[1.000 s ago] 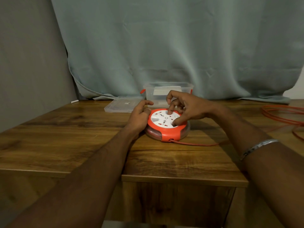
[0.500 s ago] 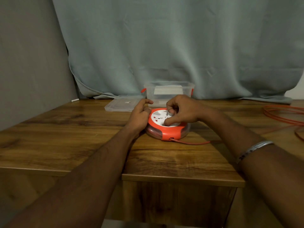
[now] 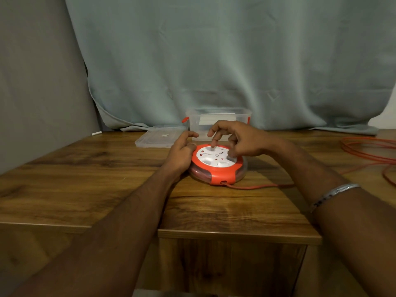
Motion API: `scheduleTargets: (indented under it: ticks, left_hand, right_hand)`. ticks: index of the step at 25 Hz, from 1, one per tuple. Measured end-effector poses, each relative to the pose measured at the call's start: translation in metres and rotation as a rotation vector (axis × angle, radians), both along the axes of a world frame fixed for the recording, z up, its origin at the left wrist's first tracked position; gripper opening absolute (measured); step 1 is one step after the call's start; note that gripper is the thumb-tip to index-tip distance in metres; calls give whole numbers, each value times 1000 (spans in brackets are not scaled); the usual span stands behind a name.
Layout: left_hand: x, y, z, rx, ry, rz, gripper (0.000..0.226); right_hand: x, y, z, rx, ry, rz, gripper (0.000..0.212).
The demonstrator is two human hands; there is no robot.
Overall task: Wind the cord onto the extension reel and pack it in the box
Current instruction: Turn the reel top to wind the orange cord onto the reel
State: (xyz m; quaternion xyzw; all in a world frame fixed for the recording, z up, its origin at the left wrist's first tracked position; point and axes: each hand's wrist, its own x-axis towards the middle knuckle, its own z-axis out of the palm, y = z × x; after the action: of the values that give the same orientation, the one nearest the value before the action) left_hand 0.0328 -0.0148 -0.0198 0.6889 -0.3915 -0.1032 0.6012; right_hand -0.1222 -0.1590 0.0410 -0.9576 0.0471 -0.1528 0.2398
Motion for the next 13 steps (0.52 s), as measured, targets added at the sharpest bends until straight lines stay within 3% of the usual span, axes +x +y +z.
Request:
scheduleTargets:
  ticks: [4, 8, 13]
  left_hand:
    - [0, 0, 0, 5, -2, -12, 28]
    - [-1, 1, 0, 5, -7, -10, 30]
    - [-2, 1, 1, 6, -12, -12, 32]
  right_hand:
    - [0, -9, 2, 21, 113, 37, 82]
    - [-2, -11, 1, 67, 95, 66, 99]
    - [-2, -8, 0, 36, 108, 2, 82]
